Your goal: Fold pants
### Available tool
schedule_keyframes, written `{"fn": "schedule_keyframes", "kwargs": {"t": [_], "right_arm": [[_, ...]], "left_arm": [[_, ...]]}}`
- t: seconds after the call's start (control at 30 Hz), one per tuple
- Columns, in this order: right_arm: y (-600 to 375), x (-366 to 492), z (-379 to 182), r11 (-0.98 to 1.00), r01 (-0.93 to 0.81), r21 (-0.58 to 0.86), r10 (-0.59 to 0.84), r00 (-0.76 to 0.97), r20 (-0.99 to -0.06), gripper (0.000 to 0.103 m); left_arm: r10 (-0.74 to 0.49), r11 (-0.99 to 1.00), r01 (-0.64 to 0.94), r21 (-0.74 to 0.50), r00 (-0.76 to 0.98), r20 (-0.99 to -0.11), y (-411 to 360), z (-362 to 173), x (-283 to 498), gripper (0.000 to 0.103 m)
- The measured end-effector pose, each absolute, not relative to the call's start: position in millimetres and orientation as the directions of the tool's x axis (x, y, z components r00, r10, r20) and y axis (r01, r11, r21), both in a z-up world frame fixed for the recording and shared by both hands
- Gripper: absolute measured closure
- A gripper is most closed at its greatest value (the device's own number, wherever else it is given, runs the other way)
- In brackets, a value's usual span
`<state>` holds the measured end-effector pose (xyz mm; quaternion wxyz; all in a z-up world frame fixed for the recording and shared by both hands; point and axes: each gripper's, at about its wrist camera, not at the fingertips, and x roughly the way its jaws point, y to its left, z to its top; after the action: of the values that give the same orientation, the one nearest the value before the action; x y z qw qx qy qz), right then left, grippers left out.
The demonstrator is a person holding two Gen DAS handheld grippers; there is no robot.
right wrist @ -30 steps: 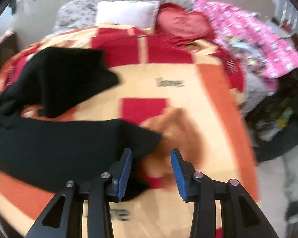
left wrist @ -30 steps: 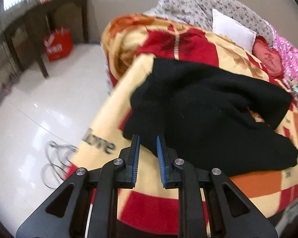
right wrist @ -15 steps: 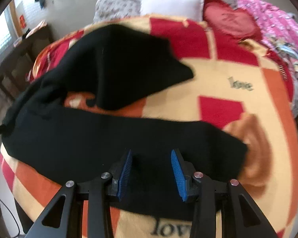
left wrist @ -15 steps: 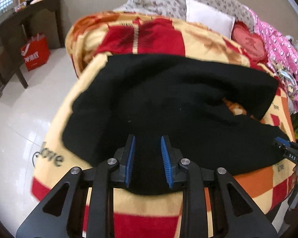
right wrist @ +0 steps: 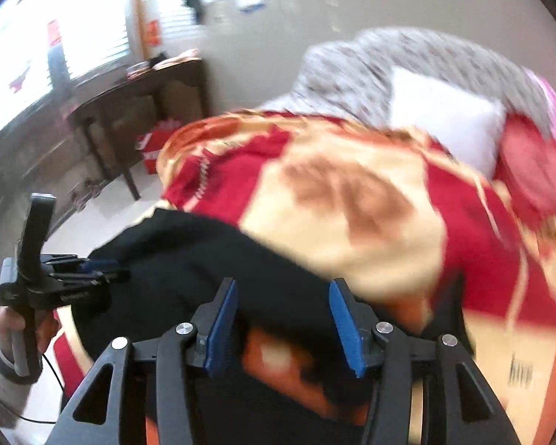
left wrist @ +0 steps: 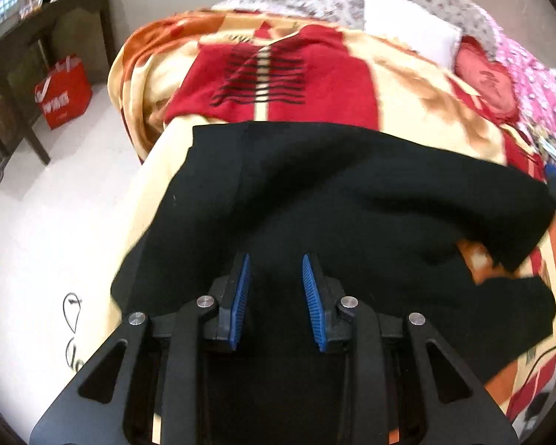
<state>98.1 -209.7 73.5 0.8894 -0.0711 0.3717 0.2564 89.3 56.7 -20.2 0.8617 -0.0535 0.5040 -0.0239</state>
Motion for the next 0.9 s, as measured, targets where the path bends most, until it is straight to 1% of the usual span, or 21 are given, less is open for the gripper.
{"fn": "schedule_keyframes", "kwargs": {"t": [0.07, 0.17, 0.27, 0.33, 0.37, 0.4, 0.43, 0.47, 0.5, 0.57, 0.67, 0.7, 0.77, 0.83, 0.9], "right_arm": [[-192, 120, 69, 0.829, -0.558, 0.032, 0.402, 0.555, -0.728, 0.052], [-169, 161, 45, 0.778, -0.628, 0.024, 0.381, 0.441, -0.812, 0.052], [-162, 185, 14, 0.768, -0.64, 0.023, 0.331, 0.365, -0.87, 0.052], [-166, 194, -3, 0.778, -0.624, 0.069, 0.334, 0.318, -0.887, 0.054], [-170, 196, -8, 0.781, -0.612, 0.122, 0.37, 0.297, -0.88, 0.06], [-174, 194, -9, 0.774, -0.605, 0.186, 0.426, 0.281, -0.86, 0.073], [-178, 188, -7, 0.76, -0.606, 0.235, 0.481, 0.28, -0.831, 0.081], [-179, 180, -4, 0.747, -0.621, 0.238, 0.503, 0.293, -0.813, 0.085], [-178, 168, 1, 0.737, -0.644, 0.205, 0.5, 0.314, -0.807, 0.093], [-178, 151, 10, 0.723, -0.668, 0.176, 0.501, 0.332, -0.799, 0.095], [-176, 119, 32, 0.701, -0.69, 0.179, 0.547, 0.36, -0.756, 0.096], [-175, 101, 42, 0.684, -0.708, 0.176, 0.57, 0.367, -0.735, 0.096], [-168, 72, 50, 0.658, -0.737, 0.155, 0.585, 0.37, -0.722, 0.096], [-163, 40, 50, 0.623, -0.766, 0.16, 0.605, 0.342, -0.719, 0.096], [-160, 7, 37, 0.591, -0.782, 0.199, 0.631, 0.295, -0.717, 0.096]], "left_arm": [[-0.077, 0.993, -0.05, -0.111, 0.451, -0.889, 65, -31, 110, 0.075], [-0.104, 0.989, -0.052, -0.14, 0.439, -0.893, 72, -37, 125, 0.075], [-0.111, 0.988, -0.053, -0.146, 0.419, -0.901, 73, -36, 136, 0.075], [-0.101, 0.989, -0.053, -0.136, 0.424, -0.9, 70, -37, 141, 0.075], [-0.094, 0.991, -0.049, -0.127, 0.427, -0.899, 68, -37, 142, 0.075], [-0.088, 0.992, -0.044, -0.119, 0.431, -0.898, 67, -37, 142, 0.075], [-0.089, 0.992, -0.045, -0.121, 0.433, -0.897, 67, -36, 142, 0.075], [-0.096, 0.99, -0.049, -0.13, 0.434, -0.896, 68, -35, 142, 0.075], [-0.112, 0.987, -0.057, -0.152, 0.436, -0.893, 72, -34, 140, 0.075], [-0.121, 0.981, -0.079, -0.175, 0.456, -0.882, 77, -28, 135, 0.075], [-0.058, 0.982, -0.127, -0.141, 0.508, -0.86, 90, -10, 117, 0.075], [-0.053, 0.98, -0.138, -0.146, 0.526, -0.849, 96, -4, 108, 0.075], [-0.047, 0.974, -0.157, -0.164, 0.565, -0.824, 111, 12, 86, 0.075], [-0.023, 0.968, -0.187, -0.17, 0.602, -0.798, 127, 26, 65, 0.075], [0.012, 0.963, -0.217, -0.162, 0.632, -0.775, 142, 38, 45, 0.075]]}}
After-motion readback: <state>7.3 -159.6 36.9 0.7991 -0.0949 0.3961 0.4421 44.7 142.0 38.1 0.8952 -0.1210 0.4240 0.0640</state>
